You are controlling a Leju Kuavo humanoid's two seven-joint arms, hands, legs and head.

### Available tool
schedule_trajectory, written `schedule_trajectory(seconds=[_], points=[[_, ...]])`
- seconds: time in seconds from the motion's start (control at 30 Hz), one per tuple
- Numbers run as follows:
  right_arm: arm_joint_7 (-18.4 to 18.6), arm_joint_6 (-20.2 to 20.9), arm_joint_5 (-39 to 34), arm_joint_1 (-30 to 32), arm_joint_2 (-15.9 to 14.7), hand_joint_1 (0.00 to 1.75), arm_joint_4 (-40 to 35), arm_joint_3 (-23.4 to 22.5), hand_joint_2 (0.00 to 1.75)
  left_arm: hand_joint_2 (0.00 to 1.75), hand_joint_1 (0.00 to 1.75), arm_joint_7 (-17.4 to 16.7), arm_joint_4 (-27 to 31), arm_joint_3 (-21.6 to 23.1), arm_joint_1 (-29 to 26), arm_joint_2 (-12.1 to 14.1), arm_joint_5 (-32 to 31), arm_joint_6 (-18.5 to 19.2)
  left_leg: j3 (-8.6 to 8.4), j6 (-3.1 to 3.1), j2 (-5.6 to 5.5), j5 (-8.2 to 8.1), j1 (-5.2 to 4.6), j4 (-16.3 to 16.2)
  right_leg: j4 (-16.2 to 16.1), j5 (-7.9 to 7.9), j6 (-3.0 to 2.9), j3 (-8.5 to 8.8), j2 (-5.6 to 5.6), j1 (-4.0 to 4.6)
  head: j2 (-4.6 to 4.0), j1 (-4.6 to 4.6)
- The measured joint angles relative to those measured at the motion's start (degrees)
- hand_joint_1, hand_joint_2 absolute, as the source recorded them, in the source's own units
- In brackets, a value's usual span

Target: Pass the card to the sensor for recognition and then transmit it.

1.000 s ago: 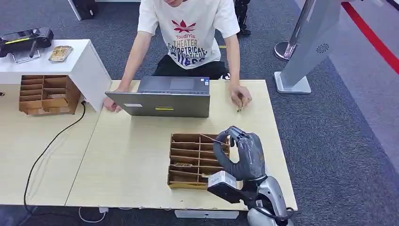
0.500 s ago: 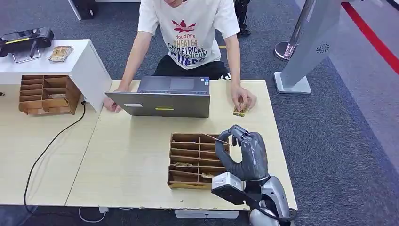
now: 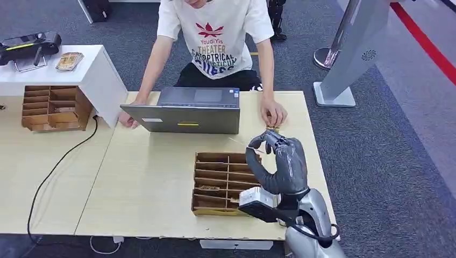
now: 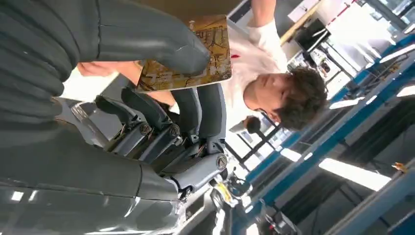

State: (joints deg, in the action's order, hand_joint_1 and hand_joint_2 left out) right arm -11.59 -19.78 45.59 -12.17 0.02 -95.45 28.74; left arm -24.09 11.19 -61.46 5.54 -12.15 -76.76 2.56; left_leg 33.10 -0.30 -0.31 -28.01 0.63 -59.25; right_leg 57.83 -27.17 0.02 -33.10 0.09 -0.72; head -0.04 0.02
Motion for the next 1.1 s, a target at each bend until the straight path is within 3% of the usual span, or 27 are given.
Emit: schedule_trajectory(seconds=[0.27, 0.57, 0.87, 1.1], points=[[1.8, 2.4, -1.1, -8.5, 1.8, 1.75, 5.2, 1.3, 1.75, 0.00, 0.00, 0.0, 0.0, 1.2, 0.0, 0.0, -1.9, 0.5, 0.01, -0.01, 0.02, 0.03, 0.00, 0.0, 0.0, 0.01, -0.01, 0.00, 0.01, 0.00, 0.00, 0.00], [6.3, 2.7, 1.0, -21.2, 5.9, 1.75, 19.1, 1.1, 1.75, 0.00, 0.00, 0.0, 0.0, 3.8, 0.1, 0.0, -4.6, 1.2, 0.00, -0.01, 0.01, 0.09, 0.00, 0.0, 0.0, 0.03, -0.02, 0.00, 0.01, 0.00, 0.00, 0.00], [12.1, -1.3, 10.3, -33.1, 8.7, 1.75, 39.0, -0.3, 1.75, 0.00, 0.00, -1.1, 0.0, 6.8, 1.1, 0.0, -7.8, 2.1, 0.00, -0.01, 0.00, 0.09, 0.00, 0.0, 0.0, 0.07, 0.01, 0.00, 0.01, 0.00, 0.00, 0.00], [15.2, -3.8, 15.9, -38.8, 10.1, 1.75, 51.1, -1.1, 1.75, 0.00, 0.00, -1.7, 0.0, 8.3, 1.7, -0.1, -9.0, 2.3, 0.00, -0.01, -0.01, 0.09, 0.00, 0.0, 0.0, 0.07, 0.01, -0.01, 0.01, 0.00, 0.00, 0.00]])
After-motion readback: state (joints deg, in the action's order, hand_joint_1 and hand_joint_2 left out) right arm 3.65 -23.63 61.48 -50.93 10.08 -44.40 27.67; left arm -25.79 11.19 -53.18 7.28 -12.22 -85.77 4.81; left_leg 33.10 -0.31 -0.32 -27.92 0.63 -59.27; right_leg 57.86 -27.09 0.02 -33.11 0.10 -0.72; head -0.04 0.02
